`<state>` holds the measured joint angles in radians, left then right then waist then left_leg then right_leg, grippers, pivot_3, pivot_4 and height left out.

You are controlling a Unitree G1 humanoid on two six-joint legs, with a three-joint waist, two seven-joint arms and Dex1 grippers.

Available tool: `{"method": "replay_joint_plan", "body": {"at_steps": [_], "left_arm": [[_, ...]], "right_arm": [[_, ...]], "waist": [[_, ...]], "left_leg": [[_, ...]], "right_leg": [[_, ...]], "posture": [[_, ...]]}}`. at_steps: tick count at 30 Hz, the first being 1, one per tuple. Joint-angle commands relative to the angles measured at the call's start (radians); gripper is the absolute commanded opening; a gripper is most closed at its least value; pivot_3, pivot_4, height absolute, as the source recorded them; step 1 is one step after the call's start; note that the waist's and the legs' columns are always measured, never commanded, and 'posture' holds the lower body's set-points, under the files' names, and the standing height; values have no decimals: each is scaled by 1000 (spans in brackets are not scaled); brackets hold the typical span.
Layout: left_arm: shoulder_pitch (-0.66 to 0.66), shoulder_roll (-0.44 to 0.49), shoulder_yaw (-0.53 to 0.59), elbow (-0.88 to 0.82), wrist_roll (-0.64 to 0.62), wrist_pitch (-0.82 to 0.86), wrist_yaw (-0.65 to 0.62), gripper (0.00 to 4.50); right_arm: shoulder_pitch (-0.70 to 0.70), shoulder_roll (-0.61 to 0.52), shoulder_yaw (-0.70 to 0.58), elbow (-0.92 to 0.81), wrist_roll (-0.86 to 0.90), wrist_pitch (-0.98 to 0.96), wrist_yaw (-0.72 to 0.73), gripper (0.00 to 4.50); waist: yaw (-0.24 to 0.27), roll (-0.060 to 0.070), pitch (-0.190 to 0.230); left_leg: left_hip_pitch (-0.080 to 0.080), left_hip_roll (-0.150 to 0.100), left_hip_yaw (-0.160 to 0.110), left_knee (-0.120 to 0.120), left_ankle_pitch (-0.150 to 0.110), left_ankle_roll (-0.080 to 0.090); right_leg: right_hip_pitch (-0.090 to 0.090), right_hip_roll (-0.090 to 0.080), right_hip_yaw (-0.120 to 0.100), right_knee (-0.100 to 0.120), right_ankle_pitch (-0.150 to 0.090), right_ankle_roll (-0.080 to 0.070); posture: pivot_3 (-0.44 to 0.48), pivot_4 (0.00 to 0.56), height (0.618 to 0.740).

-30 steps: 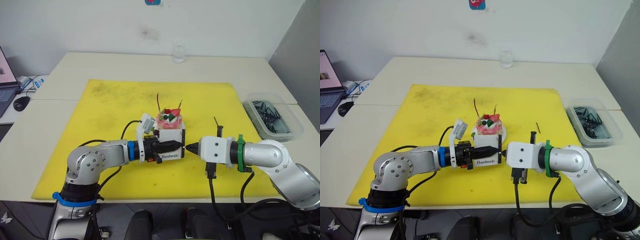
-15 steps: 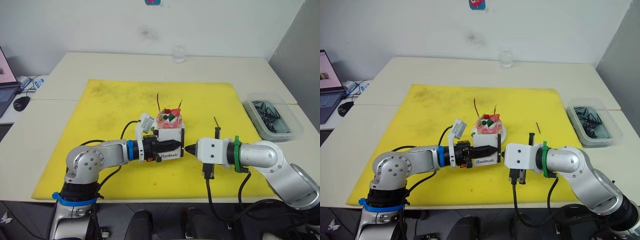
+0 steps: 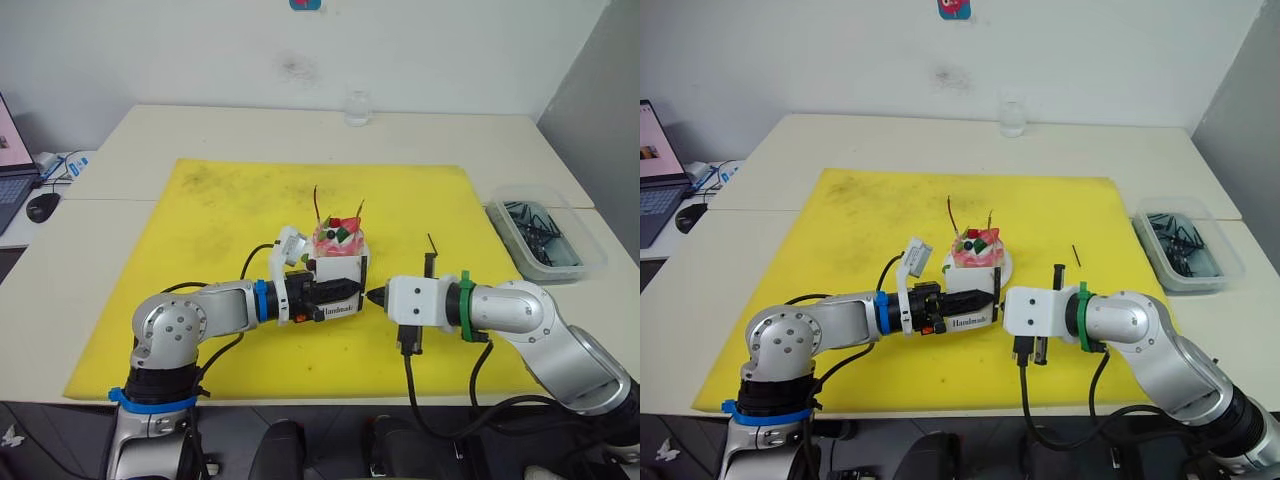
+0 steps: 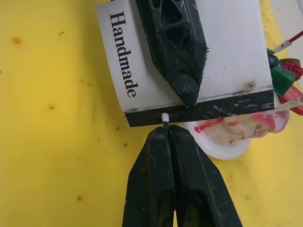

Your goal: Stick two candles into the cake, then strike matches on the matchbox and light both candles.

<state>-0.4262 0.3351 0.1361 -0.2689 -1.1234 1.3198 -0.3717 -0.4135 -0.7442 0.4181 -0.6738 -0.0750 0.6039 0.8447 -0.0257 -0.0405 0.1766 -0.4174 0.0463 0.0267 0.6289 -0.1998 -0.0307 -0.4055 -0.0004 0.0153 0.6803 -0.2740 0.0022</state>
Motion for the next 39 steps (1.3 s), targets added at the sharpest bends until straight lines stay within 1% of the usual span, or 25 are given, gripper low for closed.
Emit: {"method": "replay_joint_plan", "body": {"at_steps": [1,2,3,4,5,6,8,9,11,14,17,19,22,25,27,31,35,39], "left_arm": [[-43,-68,26,-32,-113,-14,26,0],[-94,-73,46,-26,-115,-35,41,0],[-163,-58,72,-15,-109,-57,45,0],[-240,-28,102,4,-108,-74,41,0],[-322,31,139,35,-104,-81,29,0],[-382,98,160,59,-88,-86,1,0],[-439,223,181,87,-79,-71,-56,0],[-438,270,177,83,-79,-62,-79,0],[-395,332,166,41,-92,-41,-109,0],[-300,377,148,-37,-120,-21,-147,0],[-156,420,130,-132,-122,-19,-195,0],[-52,435,134,-157,-113,-29,-211,0],[75,476,129,-159,-46,-77,-262,0],[208,529,95,-124,91,-178,-329,0],[281,540,61,-92,175,-252,-365,0],[346,514,14,-67,248,-321,-396,0],[353,495,-3,-80,257,-338,-409,0],[345,480,-8,-87,258,-336,-409,0]], "right_arm": [[-4,19,41,-2,-17,-35,9,23],[14,9,57,-4,-17,-53,29,23],[37,-9,61,-13,-12,-75,54,23],[59,-34,57,-27,-1,-96,81,23],[80,-64,38,-44,14,-116,108,23],[96,-90,15,-59,32,-132,132,23],[104,-116,-32,-67,60,-145,158,23],[99,-122,-50,-64,72,-144,164,23],[84,-115,-81,-62,95,-124,160,23],[69,-93,-104,-62,114,-97,150,23],[54,-71,-120,-55,124,-74,132,23],[36,-54,-130,-54,128,-56,119,23],[5,-34,-134,-55,134,-34,105,23],[-60,7,-127,-42,133,-8,73,23],[-128,59,-104,-11,117,9,39,23],[-254,167,-46,76,66,21,-31,23],[-380,269,-13,187,-2,6,-110,23],[-436,309,-7,253,-41,-18,-142,23]], "waist": [[0,0,0],[1,0,0],[1,0,0],[9,-4,2],[19,-8,4],[21,-8,6],[7,-5,5],[-7,-3,4],[-10,-2,3],[-5,-3,4],[-3,-6,6],[-3,-5,6],[-2,-6,6],[-4,-6,6],[-3,-5,6],[-3,-5,6],[1,-5,6],[4,-5,6]], "left_leg": [[0,0,0,0,0,0],[0,0,0,0,0,0],[0,0,0,0,0,0],[0,0,-1,0,0,0],[-1,-1,-1,1,0,0],[-2,-2,-1,2,1,-1],[-2,-2,-1,1,1,-1],[2,-2,2,0,1,-1],[4,-1,2,-1,0,-2],[2,2,-1,-1,0,-3],[0,2,-4,-1,0,-3],[1,1,-3,-1,0,-3],[1,0,-2,0,0,-3],[2,0,-2,0,0,-3],[2,1,-2,0,0,-3],[2,1,-1,0,0,-3],[0,1,-1,-1,0,-2],[0,1,-1,-1,0,-2]], "right_leg": [[0,0,0,0,0,0],[0,0,0,0,0,0],[0,0,0,0,0,0],[0,0,-1,0,0,0],[0,1,-3,0,0,0],[0,3,-6,0,1,0],[0,7,-4,0,1,0],[0,7,0,0,1,0],[1,5,3,-1,0,1],[0,3,2,0,-1,2],[-1,2,-1,0,-1,2],[-1,0,1,0,-1,2],[0,-1,0,0,-1,1],[0,-1,0,0,0,-1],[0,-1,0,1,0,-3],[-1,-1,0,1,0,-4],[-2,-2,0,0,0,-5],[-2,-2,0,0,-1,-5]], "posture": [[0,150,740],[0,150,740],[0,150,740],[0,150,740],[0,150,740],[0,150,740],[0,150,740],[0,150,740],[0,150,740],[0,150,740],[0,150,740],[0,150,740],[0,150,740],[0,150,740],[0,150,740],[0,150,740],[0,150,740],[0,150,740]]}}
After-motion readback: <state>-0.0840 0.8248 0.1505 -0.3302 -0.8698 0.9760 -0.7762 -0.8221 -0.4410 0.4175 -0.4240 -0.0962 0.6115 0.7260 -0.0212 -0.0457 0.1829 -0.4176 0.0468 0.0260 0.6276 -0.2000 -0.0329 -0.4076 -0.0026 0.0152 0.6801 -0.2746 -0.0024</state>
